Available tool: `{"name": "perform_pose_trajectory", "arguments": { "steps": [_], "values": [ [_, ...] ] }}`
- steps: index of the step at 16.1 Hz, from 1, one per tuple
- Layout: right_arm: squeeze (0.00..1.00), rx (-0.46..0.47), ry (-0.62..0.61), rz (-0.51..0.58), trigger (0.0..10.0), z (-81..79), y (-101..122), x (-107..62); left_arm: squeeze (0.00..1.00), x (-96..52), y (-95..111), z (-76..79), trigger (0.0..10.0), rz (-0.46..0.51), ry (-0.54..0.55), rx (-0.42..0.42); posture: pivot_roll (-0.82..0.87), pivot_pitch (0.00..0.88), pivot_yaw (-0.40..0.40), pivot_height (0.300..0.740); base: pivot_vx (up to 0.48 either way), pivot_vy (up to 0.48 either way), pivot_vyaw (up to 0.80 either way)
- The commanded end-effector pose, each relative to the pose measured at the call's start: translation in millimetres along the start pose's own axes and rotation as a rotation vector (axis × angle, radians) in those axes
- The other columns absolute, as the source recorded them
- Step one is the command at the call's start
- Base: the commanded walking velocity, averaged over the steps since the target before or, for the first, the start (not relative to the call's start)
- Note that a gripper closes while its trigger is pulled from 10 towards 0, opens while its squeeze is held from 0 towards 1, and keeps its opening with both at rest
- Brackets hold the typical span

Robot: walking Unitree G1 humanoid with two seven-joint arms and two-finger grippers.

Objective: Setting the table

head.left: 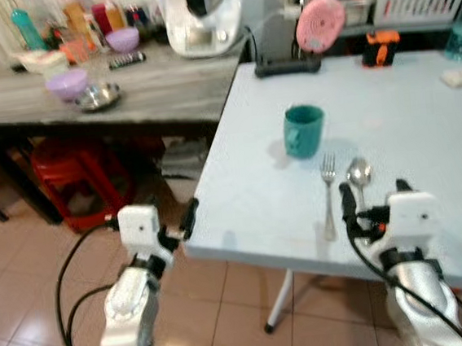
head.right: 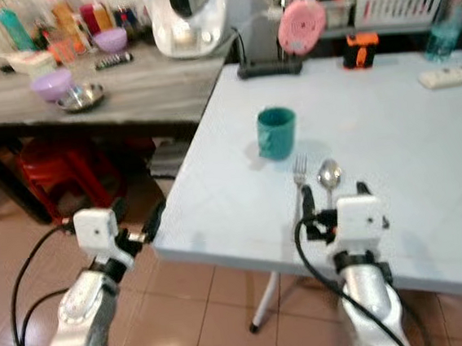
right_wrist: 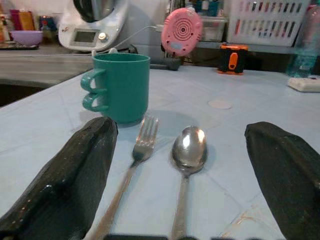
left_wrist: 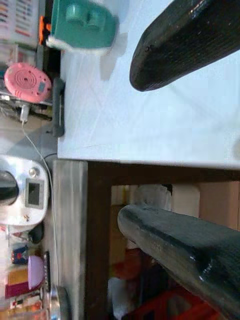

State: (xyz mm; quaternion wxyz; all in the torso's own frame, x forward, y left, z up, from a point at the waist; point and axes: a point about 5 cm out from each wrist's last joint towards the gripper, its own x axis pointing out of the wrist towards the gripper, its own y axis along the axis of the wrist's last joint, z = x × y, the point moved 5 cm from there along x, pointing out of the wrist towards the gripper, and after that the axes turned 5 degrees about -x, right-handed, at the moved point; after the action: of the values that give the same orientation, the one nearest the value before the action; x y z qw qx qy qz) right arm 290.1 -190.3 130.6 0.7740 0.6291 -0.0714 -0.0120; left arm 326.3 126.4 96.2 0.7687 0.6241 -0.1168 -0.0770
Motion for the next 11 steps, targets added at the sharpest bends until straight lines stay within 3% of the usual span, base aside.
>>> {"name": "perform_pose_trajectory", "arguments": {
  "steps": [1, 5, 9, 11],
  "values": [
    [0.0, 0.002, 0.01, 0.008, 10.0, -3.1, 3.3, 1.2, 0.0, -1.5, 3.2, -5.5, 10.0, 0.006, -0.002, 0.023, -0.16, 0.0, 0.093, 0.74, 0.0, 0.0, 0.0],
    [0.0, -0.01, 0.014, 0.014, 10.0, -3.4, 4.3, 1.9, 0.0, -2.1, 1.7, -1.5, 10.0, 0.002, -0.023, 0.0, -0.16, 0.0, 0.09, 0.74, 0.0, 0.0, 0.68],
    [0.0, 0.006, -0.05, -0.017, 10.0, 6.2, -1.3, 4.7, 0.0, -0.9, 1.7, 0.1, 10.0, 0.001, -0.035, -0.001, -0.16, 0.0, 0.093, 0.74, 0.0, 0.0, 0.0],
    [0.0, 0.026, -0.139, -0.098, 10.0, 21.1, -16.2, 5.2, 0.0, -0.9, 1.2, 1.8, 10.0, -0.003, -0.049, -0.008, -0.16, 0.0, 0.093, 0.74, 0.0, 0.0, 0.0]
  ]
}}
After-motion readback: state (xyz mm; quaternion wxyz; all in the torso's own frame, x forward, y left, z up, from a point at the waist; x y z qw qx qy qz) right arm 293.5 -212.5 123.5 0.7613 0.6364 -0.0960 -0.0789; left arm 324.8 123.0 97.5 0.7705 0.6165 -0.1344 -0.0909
